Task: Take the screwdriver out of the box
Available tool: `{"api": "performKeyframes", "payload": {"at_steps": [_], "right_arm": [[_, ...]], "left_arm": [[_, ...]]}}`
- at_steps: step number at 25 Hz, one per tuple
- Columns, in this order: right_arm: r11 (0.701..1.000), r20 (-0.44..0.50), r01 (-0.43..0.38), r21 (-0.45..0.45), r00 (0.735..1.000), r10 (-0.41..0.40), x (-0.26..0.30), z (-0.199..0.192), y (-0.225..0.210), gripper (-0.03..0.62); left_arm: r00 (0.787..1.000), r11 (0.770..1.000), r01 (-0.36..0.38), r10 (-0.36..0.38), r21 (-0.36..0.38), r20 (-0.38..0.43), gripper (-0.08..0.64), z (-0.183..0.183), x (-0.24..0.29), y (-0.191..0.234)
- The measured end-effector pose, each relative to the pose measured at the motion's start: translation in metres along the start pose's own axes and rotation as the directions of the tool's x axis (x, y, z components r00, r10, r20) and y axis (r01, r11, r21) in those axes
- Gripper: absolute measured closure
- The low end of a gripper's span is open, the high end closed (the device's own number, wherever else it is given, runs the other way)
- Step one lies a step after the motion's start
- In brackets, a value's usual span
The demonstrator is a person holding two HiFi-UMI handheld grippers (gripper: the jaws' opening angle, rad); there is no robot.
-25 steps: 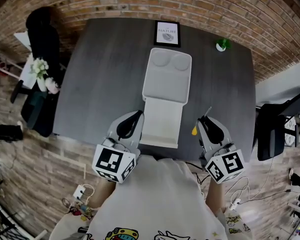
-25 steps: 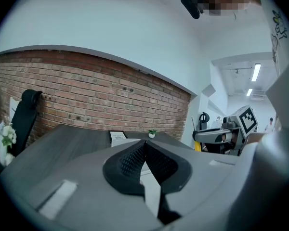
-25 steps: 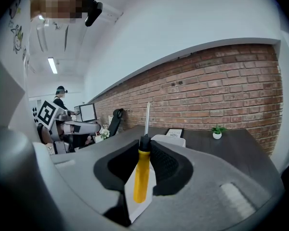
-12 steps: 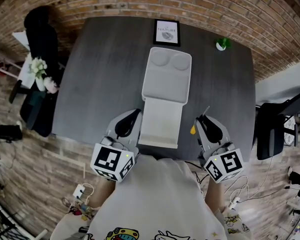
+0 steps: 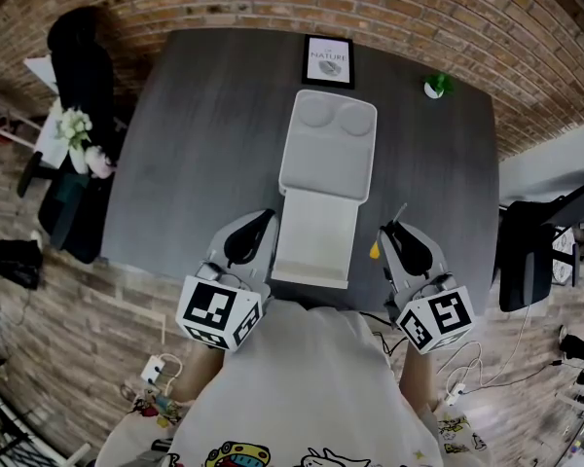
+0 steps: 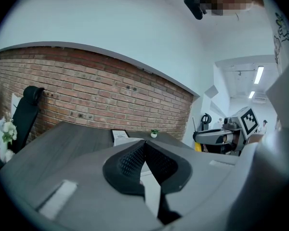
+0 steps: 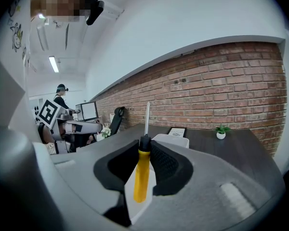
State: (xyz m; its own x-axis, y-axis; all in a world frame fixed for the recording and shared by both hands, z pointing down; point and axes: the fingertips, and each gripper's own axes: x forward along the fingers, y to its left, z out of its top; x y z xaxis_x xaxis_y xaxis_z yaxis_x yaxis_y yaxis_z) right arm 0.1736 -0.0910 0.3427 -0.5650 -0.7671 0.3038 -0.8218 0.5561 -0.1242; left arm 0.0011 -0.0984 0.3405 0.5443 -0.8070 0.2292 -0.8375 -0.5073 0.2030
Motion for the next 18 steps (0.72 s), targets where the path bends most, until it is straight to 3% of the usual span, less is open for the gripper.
{"api": "performKeyframes", "payload": {"at_steps": [18], "right_arm": [[1.0, -0.025, 0.004, -0.005, 1.0, -0.004, 0.0045, -0.0048, 0.0004, 0.517]], "left_arm": [[1.0, 1.0, -0.006, 0.006, -0.005, -0.011, 0.561, -0.0008, 0.0033, 0.0073]]}}
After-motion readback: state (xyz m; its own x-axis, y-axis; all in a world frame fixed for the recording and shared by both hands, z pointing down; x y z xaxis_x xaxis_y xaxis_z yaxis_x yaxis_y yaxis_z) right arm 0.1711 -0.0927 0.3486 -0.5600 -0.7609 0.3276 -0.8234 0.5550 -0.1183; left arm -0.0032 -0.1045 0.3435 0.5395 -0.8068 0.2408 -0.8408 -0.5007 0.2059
